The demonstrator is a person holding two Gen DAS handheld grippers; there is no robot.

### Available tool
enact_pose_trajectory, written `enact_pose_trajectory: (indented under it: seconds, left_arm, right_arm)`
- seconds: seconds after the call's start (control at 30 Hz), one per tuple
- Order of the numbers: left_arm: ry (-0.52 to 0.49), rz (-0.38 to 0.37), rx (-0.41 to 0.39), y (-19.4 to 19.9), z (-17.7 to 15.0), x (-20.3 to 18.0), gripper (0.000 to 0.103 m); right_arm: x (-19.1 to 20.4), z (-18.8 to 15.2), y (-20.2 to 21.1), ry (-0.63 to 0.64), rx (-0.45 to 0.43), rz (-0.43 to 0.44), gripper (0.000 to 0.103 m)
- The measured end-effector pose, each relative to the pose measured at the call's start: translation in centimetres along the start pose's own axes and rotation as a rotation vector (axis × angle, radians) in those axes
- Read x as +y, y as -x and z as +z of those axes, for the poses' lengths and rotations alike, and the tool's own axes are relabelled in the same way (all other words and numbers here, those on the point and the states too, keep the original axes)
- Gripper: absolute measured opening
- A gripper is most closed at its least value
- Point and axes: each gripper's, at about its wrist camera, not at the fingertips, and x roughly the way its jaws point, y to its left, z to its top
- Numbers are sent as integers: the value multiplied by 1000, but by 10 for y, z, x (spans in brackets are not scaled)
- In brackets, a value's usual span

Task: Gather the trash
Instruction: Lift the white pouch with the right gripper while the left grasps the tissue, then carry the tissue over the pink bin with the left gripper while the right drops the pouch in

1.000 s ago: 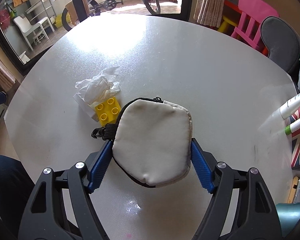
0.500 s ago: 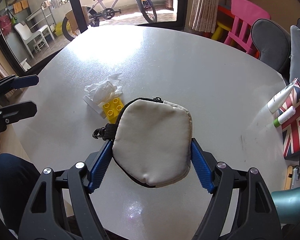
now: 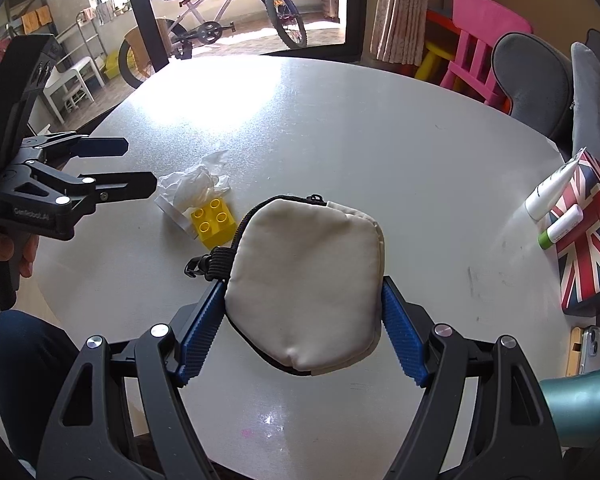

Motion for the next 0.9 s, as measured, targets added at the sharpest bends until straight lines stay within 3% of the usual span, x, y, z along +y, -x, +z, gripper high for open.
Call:
enact_pose_trajectory:
  seconds: [0.3,0.37,0.43,0.47,0.53,0.6,0.7,0.9]
  left_arm:
    - [40,-12,72,-31,11,5,95]
    - [41,-15,88,-37,12,5,88]
    - [47,-11,101,-42,11,8,67]
    - [50,-9,104,-43,11,9,61]
    - [49,-8,105,-44,10,10,38]
    - [46,-11,101,-43,9,11,24]
    - [43,0,85,-40,9,12,19]
    - [25,7,54,-24,5,12,19]
  right_arm:
    - [-5,1,-3,-11,2,-3,76]
    - [-6,0,-5,-12,3,-2,76]
    - [-6,0,-7,-13,4,0,76]
    - [-6,0,-8,-13,4,0,76]
    - [-6,1,-9,-13,3,3,76]
    - [-6,1,-8,-13,0,4,76]
    - [-6,2,-8,-13,-5,5,76]
    - [-4,5,-3,-8,-20,8,76]
